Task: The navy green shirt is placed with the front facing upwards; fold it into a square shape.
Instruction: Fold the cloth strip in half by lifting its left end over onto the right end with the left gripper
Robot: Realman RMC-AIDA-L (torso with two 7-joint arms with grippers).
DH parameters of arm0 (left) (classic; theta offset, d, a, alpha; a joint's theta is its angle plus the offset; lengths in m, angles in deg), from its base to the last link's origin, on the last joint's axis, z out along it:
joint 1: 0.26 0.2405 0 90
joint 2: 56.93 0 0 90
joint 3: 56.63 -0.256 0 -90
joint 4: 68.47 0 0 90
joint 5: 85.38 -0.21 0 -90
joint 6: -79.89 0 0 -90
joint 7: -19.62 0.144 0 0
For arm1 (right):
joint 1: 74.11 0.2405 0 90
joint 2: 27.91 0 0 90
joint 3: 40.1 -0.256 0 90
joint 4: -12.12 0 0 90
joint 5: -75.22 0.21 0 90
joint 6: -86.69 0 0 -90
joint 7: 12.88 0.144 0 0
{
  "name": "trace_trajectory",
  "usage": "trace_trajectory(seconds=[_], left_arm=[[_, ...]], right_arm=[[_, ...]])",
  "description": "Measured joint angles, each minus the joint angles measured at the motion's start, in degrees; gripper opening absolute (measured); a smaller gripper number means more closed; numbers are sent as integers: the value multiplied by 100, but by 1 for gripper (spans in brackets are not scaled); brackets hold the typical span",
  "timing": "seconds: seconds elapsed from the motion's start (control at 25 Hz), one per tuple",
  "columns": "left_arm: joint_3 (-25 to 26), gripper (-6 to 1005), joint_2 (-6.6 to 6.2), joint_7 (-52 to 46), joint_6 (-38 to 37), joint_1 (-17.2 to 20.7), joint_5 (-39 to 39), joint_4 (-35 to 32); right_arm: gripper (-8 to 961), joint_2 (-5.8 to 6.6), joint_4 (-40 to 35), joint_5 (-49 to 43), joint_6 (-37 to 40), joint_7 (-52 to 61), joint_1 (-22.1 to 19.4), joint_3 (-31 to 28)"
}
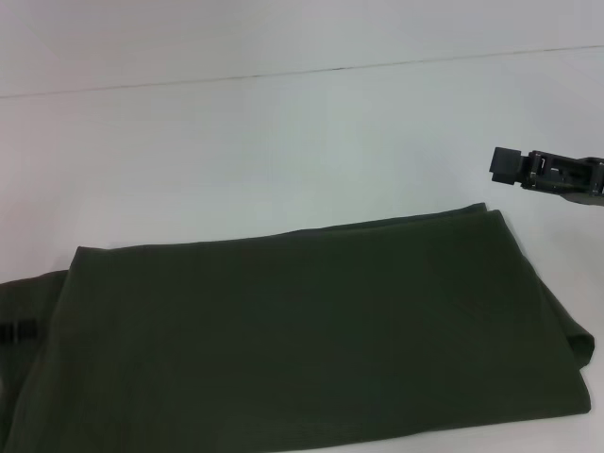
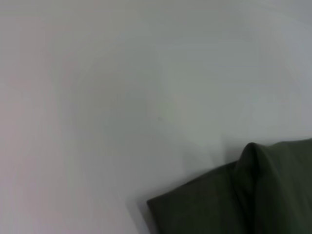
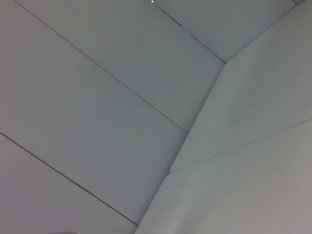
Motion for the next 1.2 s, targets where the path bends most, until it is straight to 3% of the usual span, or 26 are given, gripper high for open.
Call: trace_trajectory(seconds=[1.2], left_arm=[[-110,845,-16,23,-458,-197,-150,7]], right_arm=[[929,10,10,-4,-35,3,-9,0]])
